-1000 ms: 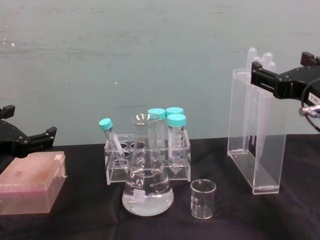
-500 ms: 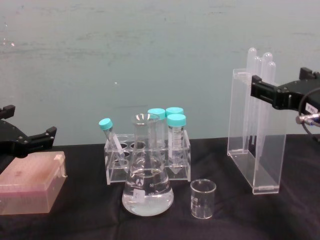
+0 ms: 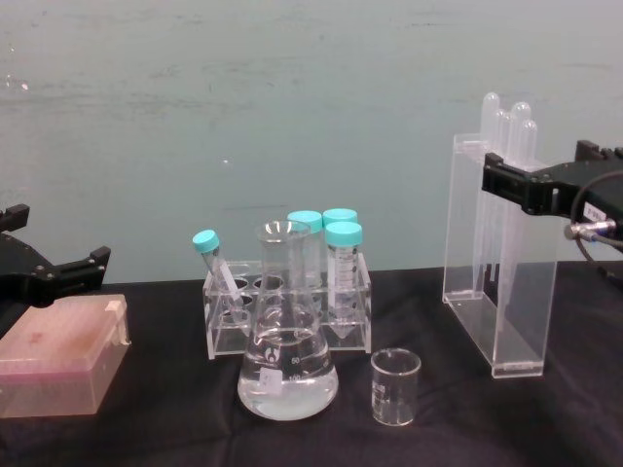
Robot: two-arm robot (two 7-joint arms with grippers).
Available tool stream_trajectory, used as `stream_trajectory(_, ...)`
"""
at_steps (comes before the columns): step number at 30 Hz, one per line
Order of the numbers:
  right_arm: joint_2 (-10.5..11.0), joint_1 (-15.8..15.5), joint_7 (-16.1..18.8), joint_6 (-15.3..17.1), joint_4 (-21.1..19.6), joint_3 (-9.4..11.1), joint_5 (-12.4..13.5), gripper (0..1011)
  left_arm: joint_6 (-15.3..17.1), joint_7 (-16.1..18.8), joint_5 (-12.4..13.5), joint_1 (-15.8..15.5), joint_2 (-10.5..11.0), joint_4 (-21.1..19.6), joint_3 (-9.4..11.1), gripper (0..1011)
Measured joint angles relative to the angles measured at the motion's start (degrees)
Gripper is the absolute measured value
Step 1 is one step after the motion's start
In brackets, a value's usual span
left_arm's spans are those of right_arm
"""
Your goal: Place the experimental apparatus aside using one hand.
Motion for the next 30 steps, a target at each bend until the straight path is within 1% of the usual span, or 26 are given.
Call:
stream_trajectory(11,-2.0,1.02,1.41,0.18,1.84,1.13,-0.73,1000,0.0,0.0,0.0,0.0,0.0,0.0,0.0,1000)
stream_trajectory(30,-5.03,1.42,2.67,-0.3,3.01,2.94,-2.68,1000,0.0,0.0,0.0,0.0,0.0,0.0,0.0,1000)
